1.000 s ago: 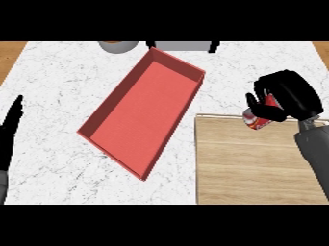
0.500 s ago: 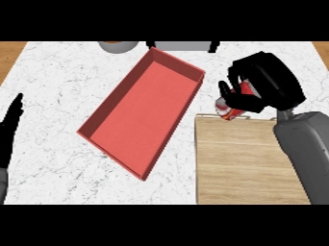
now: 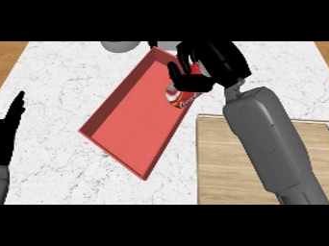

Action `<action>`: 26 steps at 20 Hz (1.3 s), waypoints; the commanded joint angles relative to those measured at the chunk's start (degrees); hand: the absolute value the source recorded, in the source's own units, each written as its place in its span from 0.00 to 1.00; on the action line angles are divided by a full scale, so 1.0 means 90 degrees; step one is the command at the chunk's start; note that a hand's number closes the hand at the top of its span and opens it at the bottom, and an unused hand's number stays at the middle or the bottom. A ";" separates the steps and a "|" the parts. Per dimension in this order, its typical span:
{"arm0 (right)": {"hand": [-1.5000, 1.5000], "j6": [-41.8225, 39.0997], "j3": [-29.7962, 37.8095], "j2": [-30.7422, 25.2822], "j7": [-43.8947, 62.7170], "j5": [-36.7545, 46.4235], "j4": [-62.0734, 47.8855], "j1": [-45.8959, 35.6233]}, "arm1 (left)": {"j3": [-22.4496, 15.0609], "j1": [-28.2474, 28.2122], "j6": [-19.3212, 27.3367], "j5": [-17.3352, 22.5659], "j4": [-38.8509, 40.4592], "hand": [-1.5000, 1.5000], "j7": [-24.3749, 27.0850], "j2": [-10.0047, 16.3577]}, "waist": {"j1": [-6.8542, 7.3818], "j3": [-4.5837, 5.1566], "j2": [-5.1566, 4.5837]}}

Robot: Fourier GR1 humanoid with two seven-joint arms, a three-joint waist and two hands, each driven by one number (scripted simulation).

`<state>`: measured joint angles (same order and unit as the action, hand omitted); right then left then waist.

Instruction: Pick the can from the tray and place it in the cardboard box

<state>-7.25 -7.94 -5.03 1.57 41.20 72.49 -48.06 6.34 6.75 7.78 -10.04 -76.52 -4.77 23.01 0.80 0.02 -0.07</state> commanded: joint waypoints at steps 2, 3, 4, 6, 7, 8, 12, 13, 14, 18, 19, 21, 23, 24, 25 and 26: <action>1.00 0.0174 0.0206 0.0536 0.0666 -0.0364 -0.1147 -0.1100 | -0.0066 -0.0502 -0.0106 -0.0027 -0.0629 0.50 -0.0025 -0.0014 | 0.0124 -0.0002 -0.0003; 1.00 0.0442 0.0048 0.0541 0.0764 -0.0577 -0.1556 -0.1304 | 0.0045 -0.0231 -0.0199 0.0053 -0.0163 0.50 0.0168 0.0029 | 0.0131 0.0002 -0.0028; 1.00 0.0675 -0.0018 0.0545 0.0464 -0.0643 -0.1998 -0.1417 | -0.0009 -0.0049 0.0015 -0.0140 0.0150 0.50 0.0371 -0.0101 | 0.0113 0.0003 -0.0045; 1.00 0.0865 -0.0083 0.0550 0.0728 -0.1028 -0.2516 -0.1984 | -0.0115 0.0042 0.0005 -0.0178 -0.0131 0.50 -0.0033 -0.0156 | 0.0202 0.0002 -0.0048; 1.00 0.1004 -0.0228 0.0552 0.0508 -0.1021 -0.2886 -0.2048 | -0.0021 0.0359 -0.0126 -0.0146 0.0447 0.50 0.0194 -0.0070 | 0.0153 0.0005 -0.0066; 1.00 0.1052 -0.0191 0.0553 0.0404 -0.1089 -0.3188 -0.2169 | -0.0120 0.0004 -0.0038 -0.0249 -0.0170 0.50 -0.0064 -0.0100 | 0.0191 0.0001 -0.0046; 1.00 0.1846 -0.0754 0.0556 0.0297 -0.1610 -0.4158 -0.2492 | -0.0062 0.0103 -0.0133 -0.0167 -0.0114 0.50 0.0005 -0.0115 | 0.0341 0.0004 -0.0081; 1.00 0.1939 -0.0809 0.0557 0.0068 -0.1622 -0.4450 -0.2513 | -0.0046 0.0255 -0.0201 -0.0117 -0.0071 0.50 0.0006 -0.0098 | 0.0372 0.0005 -0.0103; 1.00 0.2072 -0.0841 0.0557 0.0088 -0.1657 -0.4653 -0.2653 | 0.0055 0.0514 -0.0246 -0.0097 0.0294 0.50 0.0157 -0.0005 | 0.0416 0.0010 -0.0143; 1.00 0.2413 -0.0989 0.0558 0.0325 -0.1782 -0.5347 -0.2882 | -0.0118 0.0243 -0.0173 -0.0262 0.0294 0.50 0.0438 -0.0152 | 0.0493 0.0012 -0.0161; 1.00 0.2505 -0.1097 0.0558 0.0521 -0.2115 -0.5326 -0.2693 | -0.0198 0.0343 -0.0295 -0.0216 0.0035 0.50 0.0087 -0.0150 | 0.0614 0.0007 -0.0159; 0.00 0.2399 -0.1032 0.0558 0.0468 -0.2541 -0.5421 -0.2606 | -0.0317 0.0505 -0.0075 -0.0358 0.0242 0.50 0.0245 -0.0384 | 0.0697 0.0010 -0.0218; 0.00 0.2334 -0.1127 0.0558 0.0560 -0.2768 -0.5556 -0.2740 | -0.0175 0.0933 -0.0345 -0.0245 0.0176 0.50 -0.0200 -0.0091 | 0.0654 0.0005 -0.0190; 0.00 0.2343 -0.1067 0.0558 0.0419 -0.2797 -0.5738 -0.2750 | -0.0305 0.0514 -0.0201 -0.0316 -0.0102 0.50 -0.0053 -0.0269 | 0.0766 0.0003 -0.0197; 0.00 0.2314 -0.1295 0.0558 0.0255 -0.2974 -0.5622 -0.2529 | -0.0179 0.0898 -0.0159 -0.0347 0.0298 0.50 -0.0138 -0.0202 | 0.0664 0.0006 -0.0199; 0.00 0.2337 -0.1301 0.0558 0.0296 -0.3150 -0.5570 -0.2648 | -0.0181 0.0722 -0.0206 -0.0291 0.0396 0.50 0.0109 -0.0256 | 0.0656 0.0008 -0.0183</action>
<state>13.51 -18.24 0.00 5.17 17.19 23.57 -71.98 4.39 12.61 5.98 -12.63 -74.91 -4.79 20.93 6.61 0.07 -1.71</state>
